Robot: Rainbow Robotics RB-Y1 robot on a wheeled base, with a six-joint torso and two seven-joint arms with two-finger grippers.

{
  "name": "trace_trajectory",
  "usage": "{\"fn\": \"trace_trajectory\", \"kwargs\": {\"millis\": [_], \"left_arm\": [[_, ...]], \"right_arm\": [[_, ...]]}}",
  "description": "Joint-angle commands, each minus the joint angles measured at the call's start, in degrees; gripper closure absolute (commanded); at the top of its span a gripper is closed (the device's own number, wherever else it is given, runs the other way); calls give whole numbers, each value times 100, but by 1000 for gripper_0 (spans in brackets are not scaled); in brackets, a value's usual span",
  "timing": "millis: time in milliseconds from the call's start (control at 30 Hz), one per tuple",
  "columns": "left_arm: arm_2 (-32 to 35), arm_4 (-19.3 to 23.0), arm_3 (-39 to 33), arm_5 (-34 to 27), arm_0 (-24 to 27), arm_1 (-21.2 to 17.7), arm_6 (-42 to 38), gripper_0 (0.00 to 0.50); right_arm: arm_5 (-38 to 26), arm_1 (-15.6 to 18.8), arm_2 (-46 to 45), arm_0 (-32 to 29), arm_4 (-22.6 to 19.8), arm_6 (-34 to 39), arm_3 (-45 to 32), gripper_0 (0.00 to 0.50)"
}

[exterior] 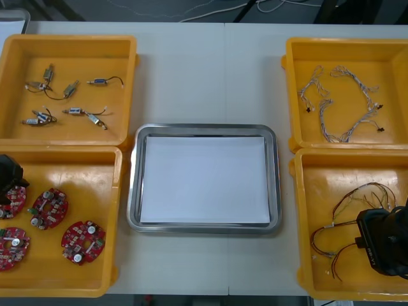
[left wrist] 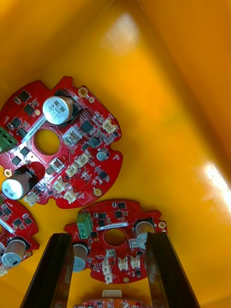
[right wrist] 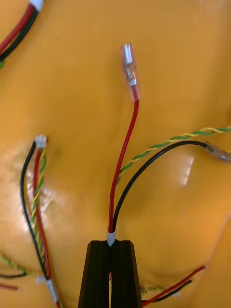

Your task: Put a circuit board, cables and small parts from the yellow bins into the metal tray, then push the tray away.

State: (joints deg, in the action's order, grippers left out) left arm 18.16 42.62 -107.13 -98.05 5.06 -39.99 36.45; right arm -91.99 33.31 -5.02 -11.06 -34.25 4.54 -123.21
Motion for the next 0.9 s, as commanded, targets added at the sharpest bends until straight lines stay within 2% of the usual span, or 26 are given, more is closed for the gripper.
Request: {"fn": "trace_trajectory", "kwargs": {"millis": [33, 300, 433, 533, 767, 900], "left_arm": [[30, 54, 87, 181, -199, 62, 222, 65], [74, 80, 122, 233, -339, 62, 187, 64], [144, 194, 122, 233, -392, 62, 116, 65], [205, 282, 122, 216, -392, 62, 81, 65], [258, 212, 131, 224, -383, 229, 64, 64], [232, 168, 131, 268, -392, 281, 64, 64]], "right_arm": [[-320, 273, -297, 148, -125, -252, -485, 500], [-610, 493, -473, 165, -257, -463, -1083, 500], [-689, 730, -499, 165, -319, -630, -1320, 500], [-874, 853, -623, 165, -416, -1043, -1496, 500], [-1533, 994, -1282, 315, -1057, -2186, -1786, 500], [-1801, 1134, -1414, 561, -1127, -2783, -1953, 500]]}}
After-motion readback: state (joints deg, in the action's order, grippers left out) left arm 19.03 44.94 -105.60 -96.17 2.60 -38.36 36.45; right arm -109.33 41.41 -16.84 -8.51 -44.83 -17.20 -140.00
